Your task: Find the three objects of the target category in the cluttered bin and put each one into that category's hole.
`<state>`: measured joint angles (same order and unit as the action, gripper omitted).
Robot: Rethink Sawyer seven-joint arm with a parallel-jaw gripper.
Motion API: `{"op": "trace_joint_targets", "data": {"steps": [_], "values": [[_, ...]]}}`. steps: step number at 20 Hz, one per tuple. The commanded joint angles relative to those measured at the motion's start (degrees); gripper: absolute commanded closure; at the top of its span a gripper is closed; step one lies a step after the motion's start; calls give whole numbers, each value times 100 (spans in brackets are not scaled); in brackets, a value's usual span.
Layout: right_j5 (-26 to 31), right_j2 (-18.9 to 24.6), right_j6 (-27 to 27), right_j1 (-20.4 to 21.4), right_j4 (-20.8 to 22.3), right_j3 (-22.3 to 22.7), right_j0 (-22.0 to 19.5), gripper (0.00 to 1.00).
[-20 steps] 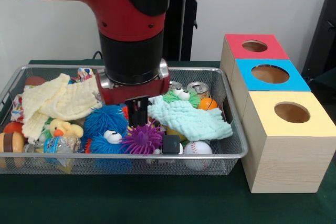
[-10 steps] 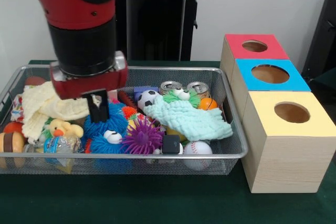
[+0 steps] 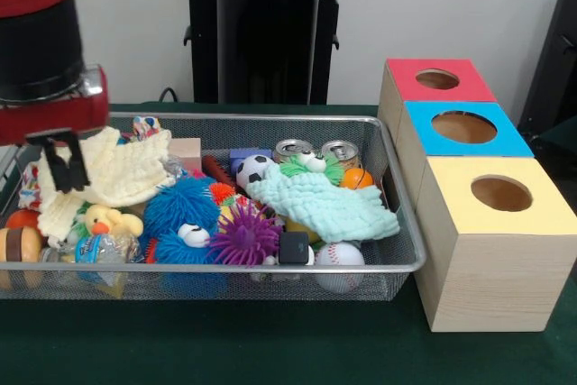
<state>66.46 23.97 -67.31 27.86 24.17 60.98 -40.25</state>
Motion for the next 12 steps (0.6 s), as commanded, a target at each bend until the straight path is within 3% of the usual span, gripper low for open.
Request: {"op": "trace_joint_targets", "data": {"steps": [1, 12], "values": [[50, 466, 2348, 122, 341, 772, -396, 100], [-511, 510, 2171, 247, 352, 1459, -672, 100]]}}
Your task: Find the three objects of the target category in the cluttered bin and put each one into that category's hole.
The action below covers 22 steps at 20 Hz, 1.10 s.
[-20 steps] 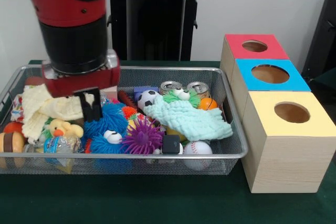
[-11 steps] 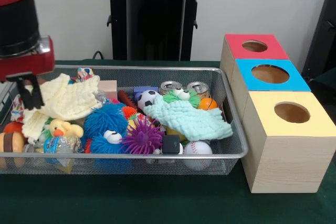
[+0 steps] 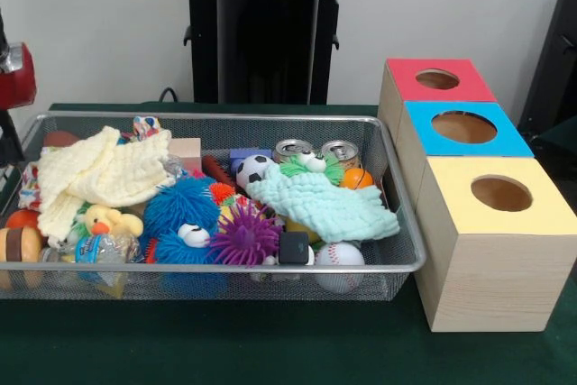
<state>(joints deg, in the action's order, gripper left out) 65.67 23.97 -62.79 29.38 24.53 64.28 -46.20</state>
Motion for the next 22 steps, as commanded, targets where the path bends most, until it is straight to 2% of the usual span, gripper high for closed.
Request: {"op": "trace_joint_targets", "data": {"steps": [1, 9, 22], "values": [[-455, 512, 1686, 109, 321, 1181, -91, 100], [-784, 588, 1333, 194, 268, 1604, -133, 100], [-798, 588, 855, 276, 252, 1756, 92, 100]]}}
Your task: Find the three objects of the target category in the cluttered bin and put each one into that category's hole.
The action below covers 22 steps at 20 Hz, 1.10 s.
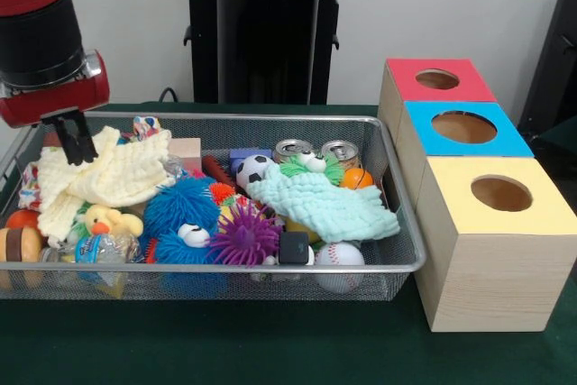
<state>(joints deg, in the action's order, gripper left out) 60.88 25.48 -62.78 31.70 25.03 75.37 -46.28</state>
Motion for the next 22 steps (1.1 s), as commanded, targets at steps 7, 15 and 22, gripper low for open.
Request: {"op": "trace_joint_targets", "data": {"steps": [7, 15, 22], "values": [[-367, 523, 917, -58, 160, 631, 17, 100], [-401, 626, 941, -109, 169, 632, -49, 100], [-419, 671, 980, -142, 161, 633, -81, 0]]}}
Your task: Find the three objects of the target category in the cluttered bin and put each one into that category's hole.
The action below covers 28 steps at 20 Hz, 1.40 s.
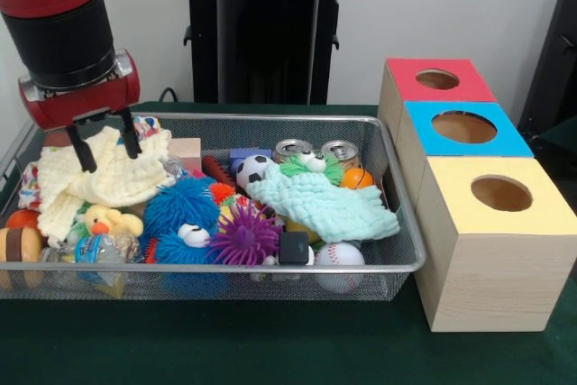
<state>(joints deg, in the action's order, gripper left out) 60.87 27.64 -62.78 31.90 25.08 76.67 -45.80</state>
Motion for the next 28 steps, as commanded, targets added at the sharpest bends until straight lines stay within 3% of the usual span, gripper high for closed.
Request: {"op": "trace_joint_targets", "data": {"steps": [1, 28], "values": [[-406, 463, 991, -168, 154, 499, -134, 0], [-840, 646, 1179, -709, 419, 168, -237, 0]]}}
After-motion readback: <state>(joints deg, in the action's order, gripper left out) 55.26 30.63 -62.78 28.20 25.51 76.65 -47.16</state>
